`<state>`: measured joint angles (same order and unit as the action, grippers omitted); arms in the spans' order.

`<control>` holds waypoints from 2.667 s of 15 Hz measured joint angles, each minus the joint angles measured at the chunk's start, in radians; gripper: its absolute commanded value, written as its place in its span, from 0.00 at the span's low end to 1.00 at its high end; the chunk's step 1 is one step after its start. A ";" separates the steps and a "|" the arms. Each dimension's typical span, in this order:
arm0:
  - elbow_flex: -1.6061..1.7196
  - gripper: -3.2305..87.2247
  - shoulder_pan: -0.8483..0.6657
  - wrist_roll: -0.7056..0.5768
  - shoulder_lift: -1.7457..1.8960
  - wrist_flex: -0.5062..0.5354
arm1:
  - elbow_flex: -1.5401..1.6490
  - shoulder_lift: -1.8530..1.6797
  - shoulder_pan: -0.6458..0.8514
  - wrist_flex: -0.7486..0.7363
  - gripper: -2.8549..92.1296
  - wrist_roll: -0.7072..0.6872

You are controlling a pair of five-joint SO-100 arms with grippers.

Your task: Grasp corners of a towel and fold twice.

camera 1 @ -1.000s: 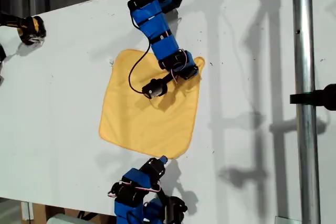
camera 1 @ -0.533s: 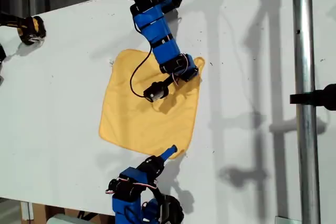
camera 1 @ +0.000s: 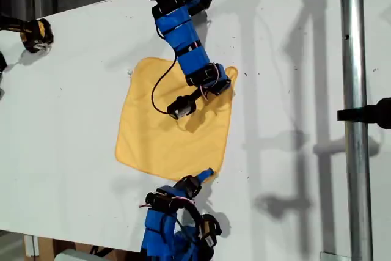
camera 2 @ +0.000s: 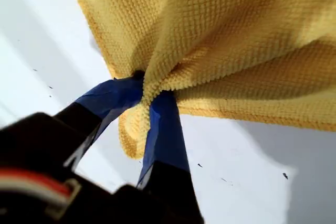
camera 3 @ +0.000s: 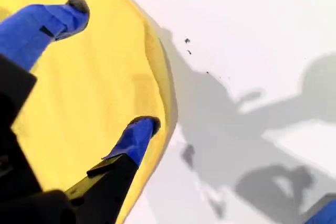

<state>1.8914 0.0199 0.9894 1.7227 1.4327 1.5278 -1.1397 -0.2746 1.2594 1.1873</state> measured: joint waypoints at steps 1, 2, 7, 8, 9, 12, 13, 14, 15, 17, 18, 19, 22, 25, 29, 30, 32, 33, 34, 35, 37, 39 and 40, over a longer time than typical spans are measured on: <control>0.012 0.42 0.000 0.018 -0.043 -0.025 | 0.000 0.000 0.000 0.000 0.03 0.000; 0.023 0.41 0.000 0.032 -0.078 -0.046 | 0.000 0.002 0.000 0.000 0.03 0.000; 0.037 0.37 -0.002 0.044 -0.163 -0.106 | 0.000 0.002 0.000 0.005 0.03 0.000; 0.049 0.35 -0.006 0.051 -0.172 -0.117 | 0.000 0.002 0.000 0.011 0.03 0.000; 0.063 0.33 -0.015 0.060 -0.176 -0.127 | 0.000 0.002 0.000 0.011 0.03 0.000; 0.078 0.27 -0.043 0.080 -0.227 -0.141 | 0.000 0.002 -0.005 0.017 0.03 0.000; 0.077 0.26 -0.051 0.081 -0.252 -0.141 | 0.000 0.002 -0.006 0.021 0.03 0.000; 0.063 0.22 -0.051 0.089 -0.278 -0.141 | 0.000 0.002 -0.006 0.023 0.03 0.000; 0.051 0.18 -0.051 0.101 -0.299 -0.141 | 0.000 0.002 -0.009 0.028 0.03 0.000; 0.032 0.03 -0.049 0.123 -0.347 -0.141 | -0.002 0.002 -0.011 0.040 0.03 0.000; 0.035 0.03 -0.051 0.140 -0.348 -0.143 | -0.002 0.002 -0.011 0.040 0.03 0.000; 0.038 0.03 -0.052 0.147 -0.350 -0.144 | -0.002 0.002 -0.011 0.040 0.03 0.000; 0.044 0.03 -0.054 0.161 -0.347 -0.152 | -0.006 0.002 -0.011 0.049 0.03 0.000; 0.055 0.03 -0.044 0.152 -0.261 -0.153 | -0.006 -0.014 0.002 0.061 0.03 0.000; 0.063 0.03 0.017 0.141 -0.014 -0.133 | -0.003 -0.121 -0.015 0.126 0.03 -0.005; 0.049 0.03 0.040 0.141 0.021 -0.112 | -0.003 -0.163 -0.028 0.135 0.03 -0.012; -0.017 0.03 0.091 0.137 0.040 -0.067 | -0.038 -0.196 -0.052 0.178 0.03 -0.032; -0.049 0.03 0.115 0.135 0.043 -0.058 | -0.071 -0.198 -0.067 0.193 0.03 -0.043; -0.077 0.03 0.140 0.133 0.046 -0.051 | -0.106 -0.198 -0.086 0.196 0.03 -0.049; -0.100 0.03 0.164 0.133 0.046 -0.048 | -0.144 -0.198 -0.109 0.199 0.03 -0.054; -0.123 0.03 0.216 0.133 0.046 -0.046 | -0.215 -0.192 -0.160 0.199 0.03 -0.057; -0.127 0.03 0.241 0.137 0.066 -0.044 | -0.247 -0.190 -0.187 0.201 0.03 -0.066; -0.127 0.03 0.238 0.140 0.087 -0.044 | -0.249 -0.190 -0.186 0.210 0.03 -0.066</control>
<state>1.7641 0.2577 1.1290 1.8101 1.3883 1.2793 -1.3300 -0.4602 1.4696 1.1213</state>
